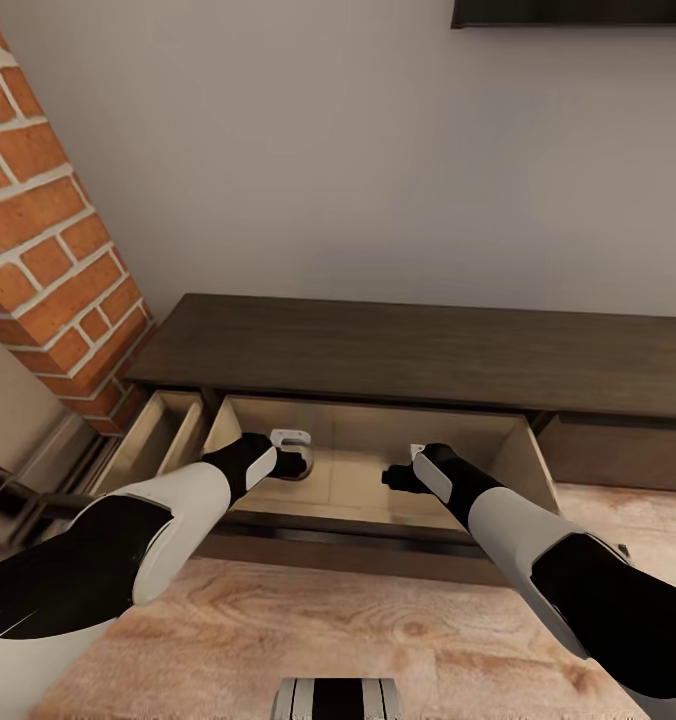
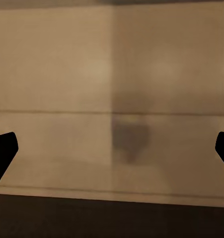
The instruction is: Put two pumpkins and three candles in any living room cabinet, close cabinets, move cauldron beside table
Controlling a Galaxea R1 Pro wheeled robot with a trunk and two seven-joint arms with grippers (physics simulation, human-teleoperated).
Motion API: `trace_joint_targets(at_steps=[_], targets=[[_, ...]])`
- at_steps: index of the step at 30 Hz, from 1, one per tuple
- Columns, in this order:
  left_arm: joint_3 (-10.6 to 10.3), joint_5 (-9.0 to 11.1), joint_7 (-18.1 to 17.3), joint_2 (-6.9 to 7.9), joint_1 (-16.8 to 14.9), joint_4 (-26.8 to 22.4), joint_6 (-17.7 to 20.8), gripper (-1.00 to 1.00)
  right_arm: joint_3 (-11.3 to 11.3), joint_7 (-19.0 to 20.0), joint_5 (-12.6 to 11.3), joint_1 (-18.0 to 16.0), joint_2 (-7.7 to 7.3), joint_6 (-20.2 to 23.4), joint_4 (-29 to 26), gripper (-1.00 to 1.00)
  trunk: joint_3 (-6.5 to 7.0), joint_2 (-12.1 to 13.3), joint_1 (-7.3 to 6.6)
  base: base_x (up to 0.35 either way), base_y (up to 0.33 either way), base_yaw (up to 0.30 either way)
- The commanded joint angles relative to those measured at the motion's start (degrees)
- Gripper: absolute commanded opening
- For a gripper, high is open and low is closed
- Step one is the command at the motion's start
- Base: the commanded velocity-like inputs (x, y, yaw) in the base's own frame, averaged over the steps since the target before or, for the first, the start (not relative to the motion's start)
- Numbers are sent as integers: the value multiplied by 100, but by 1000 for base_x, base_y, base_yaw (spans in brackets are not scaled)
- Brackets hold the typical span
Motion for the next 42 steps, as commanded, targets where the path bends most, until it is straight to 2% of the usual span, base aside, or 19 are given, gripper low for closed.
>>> trace_joint_targets(at_steps=[1, 7, 21, 30, 42], targets=[[-41, 57, 24, -3, -9, 2, 44, -100, 40, -45, -61, -3, -3, 17, -10, 100, -36, -4, 0, 0, 0, 0], [-39, 57, 31, 0, -6, -6, 167, -100, 40, -44, -63, -3, -3, 17, -10, 100, -216, -12, 16, 0, 0, 0], [-39, 57, 26, -3, -3, -4, 186, -100, 40, -44, -63, -3, -3, 17, -10, 100, -225, -12, 16, 98, 0, 0], [-39, 57, 24, -6, -3, 0, 192, -100, 40, -44, -63, -3, -3, 17, -10, 100, -294, -12, 16, 8, 0, 0], [-39, 57, 24, -11, -3, -3, 195, -100, 40, -44, -63, -3, -3, 17, -10, 100, -306, -12, 16, 0, 0, 0]])
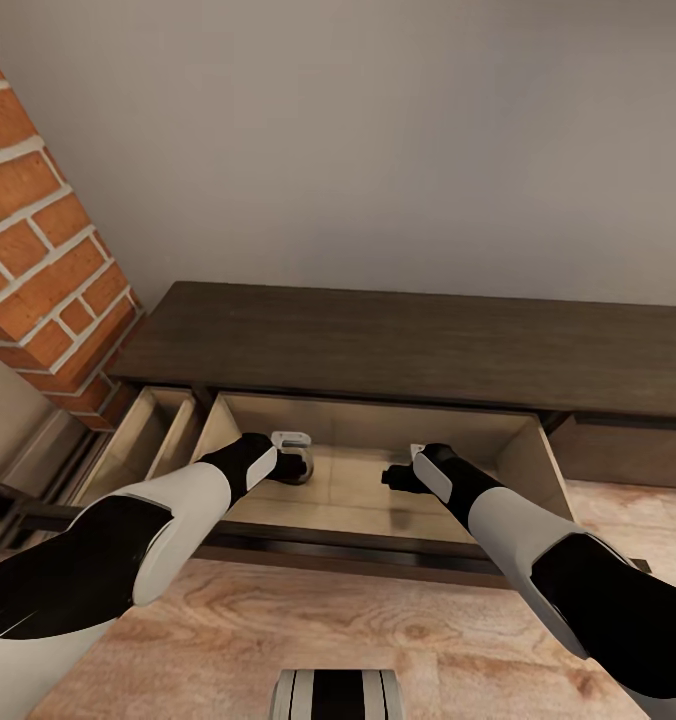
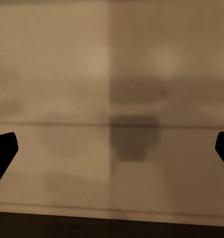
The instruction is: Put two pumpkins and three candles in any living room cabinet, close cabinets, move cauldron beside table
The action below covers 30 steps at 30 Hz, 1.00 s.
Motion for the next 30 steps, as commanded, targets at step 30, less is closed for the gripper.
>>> trace_joint_targets(at_steps=[30], targets=[[-46, 58, -79, -10, -5, 9, 5, -100, 40, -39, -61, -3, -3, 17, -10, 100, -143, -2, -1, 0, 0, 32]])
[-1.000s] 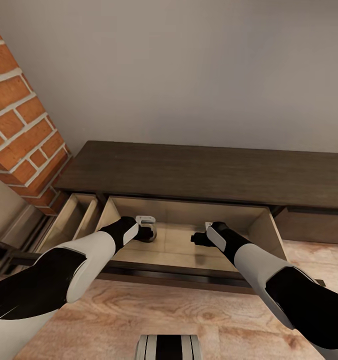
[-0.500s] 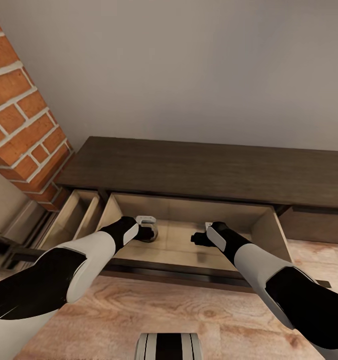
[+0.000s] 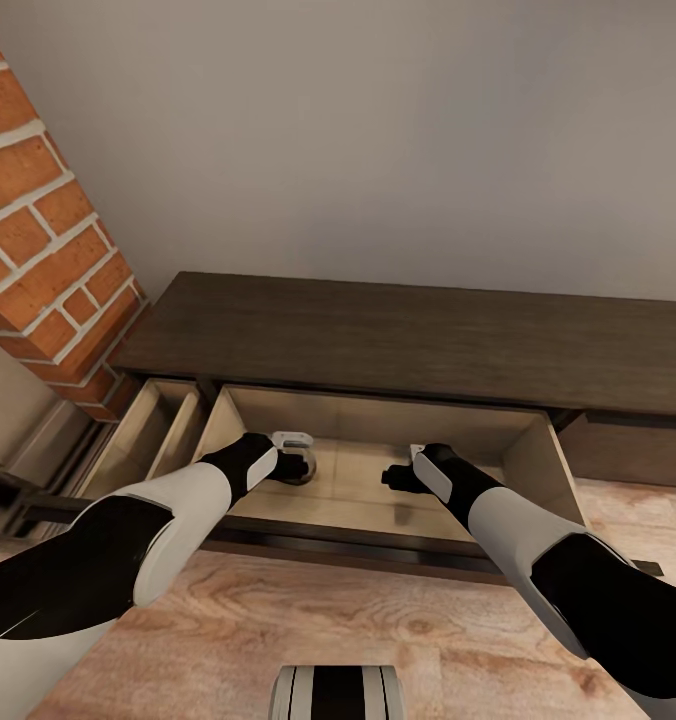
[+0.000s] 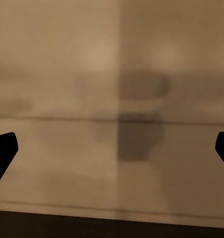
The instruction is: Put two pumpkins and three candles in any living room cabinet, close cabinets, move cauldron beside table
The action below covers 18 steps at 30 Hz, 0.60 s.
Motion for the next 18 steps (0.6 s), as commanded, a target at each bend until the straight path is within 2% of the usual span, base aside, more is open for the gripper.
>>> trace_joint_targets(at_steps=[1, 5, 6, 18], targets=[[-42, 58, 16, -2, -5, 4, 13, -100, 40, -45, -61, -3, -3, 17, -10, 100, -4, -2, -1, 0, 0, 0], [-42, 58, 16, -2, -5, 5, 13, -100, 40, -45, -61, -3, -3, 17, -10, 100, -4, -2, -1, 0, 0, 0], [-42, 58, 16, -2, -5, 5, 12, 100, 40, -45, -61, -3, -3, 17, -10, 100, -4, -2, -1, 0, 0, 0], [-42, 56, 16, -2, -9, 3, 13, 100, 40, -44, -61, -3, -3, 17, -10, 100, -4, -2, -1, 0, 0, 0]])
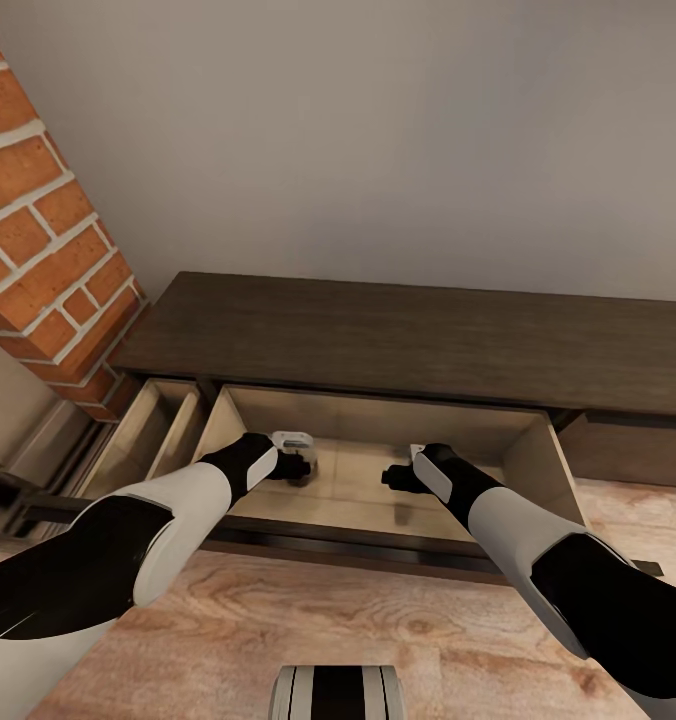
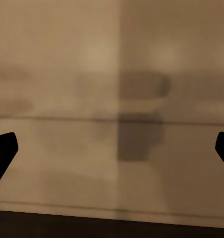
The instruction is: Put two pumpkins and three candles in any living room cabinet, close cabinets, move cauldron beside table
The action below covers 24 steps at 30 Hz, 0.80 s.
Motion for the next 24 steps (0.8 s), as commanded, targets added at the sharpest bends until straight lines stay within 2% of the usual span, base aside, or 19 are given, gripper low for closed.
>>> trace_joint_targets(at_steps=[1, 16, 24], targets=[[-42, 60, 14, -2, -4, 6, 14, 100, 40, -46, -61, -3, -3, 17, -10, 100, -4, -2, -1, 0, 0, 0], [-43, 61, 14, -2, -2, 2, 18, 100, 40, -46, -62, -3, -3, 17, -10, 100, -4, -2, -1, 0, 0, 0], [-46, 62, 14, -2, -2, -2, 120, 100, 40, -53, -67, -3, -3, 46, -10, 100, 173, 9, -22, 0, 0, 0]])
